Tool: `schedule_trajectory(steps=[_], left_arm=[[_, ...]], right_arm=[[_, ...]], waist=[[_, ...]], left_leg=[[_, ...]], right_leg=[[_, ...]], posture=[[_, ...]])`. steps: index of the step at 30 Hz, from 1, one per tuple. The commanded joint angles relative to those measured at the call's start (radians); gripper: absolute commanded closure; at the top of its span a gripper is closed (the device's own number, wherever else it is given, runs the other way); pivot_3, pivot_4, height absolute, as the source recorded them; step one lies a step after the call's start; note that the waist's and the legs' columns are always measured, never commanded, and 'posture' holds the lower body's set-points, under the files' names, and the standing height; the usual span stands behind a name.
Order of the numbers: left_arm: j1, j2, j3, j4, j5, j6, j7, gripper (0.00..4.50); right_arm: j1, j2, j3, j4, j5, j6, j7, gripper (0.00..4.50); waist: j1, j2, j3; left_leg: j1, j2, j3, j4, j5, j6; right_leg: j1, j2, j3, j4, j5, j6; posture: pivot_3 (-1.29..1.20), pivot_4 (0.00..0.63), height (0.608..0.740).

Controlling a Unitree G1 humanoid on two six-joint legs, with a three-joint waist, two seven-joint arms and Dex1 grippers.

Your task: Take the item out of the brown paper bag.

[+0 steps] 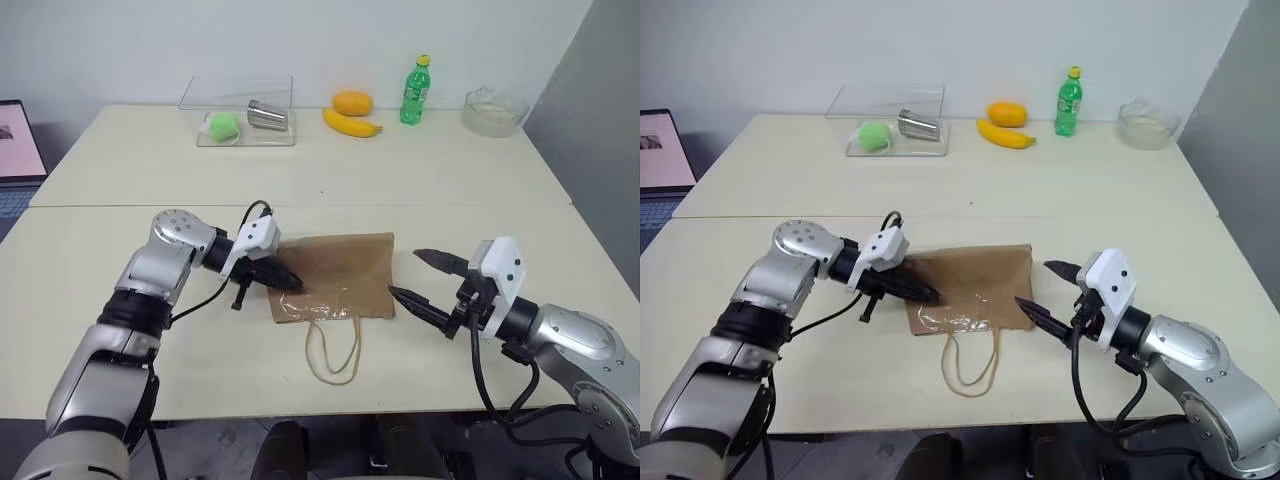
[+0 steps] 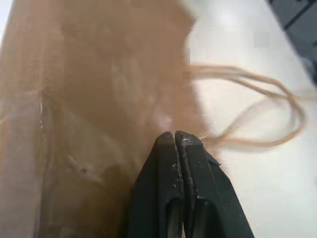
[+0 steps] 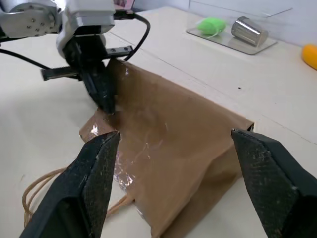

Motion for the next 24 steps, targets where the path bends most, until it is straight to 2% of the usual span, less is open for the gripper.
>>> schedule_trajectory(steps=[1,4,7,9,12,16,20,24], left_arm=[[0.017,0.018,0.086,-0.15,-0.051,0.108,0.095,4.46],[0.065,0.034,0.159,-0.249,-0.067,0.084,0.176,4.46],[0.138,0.067,0.206,-0.391,-0.105,0.135,0.216,3.87],[0.212,0.101,0.217,-0.497,-0.121,0.135,0.216,3.32],[0.329,0.154,0.179,-0.591,-0.07,0.017,0.196,2.33],[0.384,0.14,0.089,-0.571,0.034,-0.206,0.21,1.11],[0.37,0.098,0.031,-0.523,0.078,-0.297,0.23,1.11],[0.322,0.004,-0.048,-0.415,0.152,-0.385,0.278,1.11]], right_arm=[[0.004,-0.017,-0.007,-0.038,0.024,-0.012,0.004,0.72],[0.01,-0.035,-0.001,-0.038,0.032,-0.012,0.023,0.72],[0.019,-0.059,0.01,-0.038,0.04,-0.021,0.049,0.72],[0.014,-0.072,0.025,-0.03,0.047,-0.024,0.07,0.72],[0.002,-0.094,0.058,-0.016,0.053,-0.029,0.107,0.72],[-0.009,-0.132,0.107,-0.002,0.042,-0.035,0.161,0.72],[-0.004,-0.17,0.12,-0.007,0.058,-0.017,0.191,0.72],[0.023,-0.225,0.145,-0.021,0.04,-0.009,0.22,0.72]], waist=[[0.003,0.0,0.0],[0.002,0.0,0.0],[0.0,0.0,0.0],[-0.003,0.0,0.0],[-0.003,0.0,0.0],[0.007,0.0,0.0],[0.012,0.0,-0.001],[0.014,-0.001,-0.001]], left_leg=[[0.0,0.0,0.0,0.0,0.0,0.0],[0.0,0.0,0.0,0.0,0.0,0.0],[0.0,0.0,0.0,0.0,0.0,0.0],[0.001,0.0,0.001,-0.001,0.0,0.0],[0.003,0.001,0.001,-0.001,0.0,0.0],[0.005,0.0,0.001,-0.001,0.0,0.0],[0.004,0.0,0.001,-0.001,0.0,0.0],[0.004,-0.001,0.001,-0.001,0.0,0.0]], right_leg=[[0.0,0.0,0.0,0.0,0.0,0.0],[0.0,0.0,0.0,-0.001,0.0,0.0],[0.0,0.0,0.0,-0.001,0.0,0.0],[0.0,0.0,0.001,-0.001,0.0,0.0],[0.001,0.0,0.002,-0.001,0.0,0.0],[0.004,0.0,0.001,-0.001,0.0,0.0],[0.004,-0.001,0.002,-0.002,0.0,0.0],[0.004,0.0,0.001,-0.003,0.0,0.0]], posture=[[0.0,0.15,0.74],[0.0,0.15,0.74],[0.0,0.15,0.74],[0.0,0.15,0.74],[0.0,0.15,0.74],[0.0,0.15,0.74],[0.0,0.15,0.74],[0.0,0.15,0.74]])
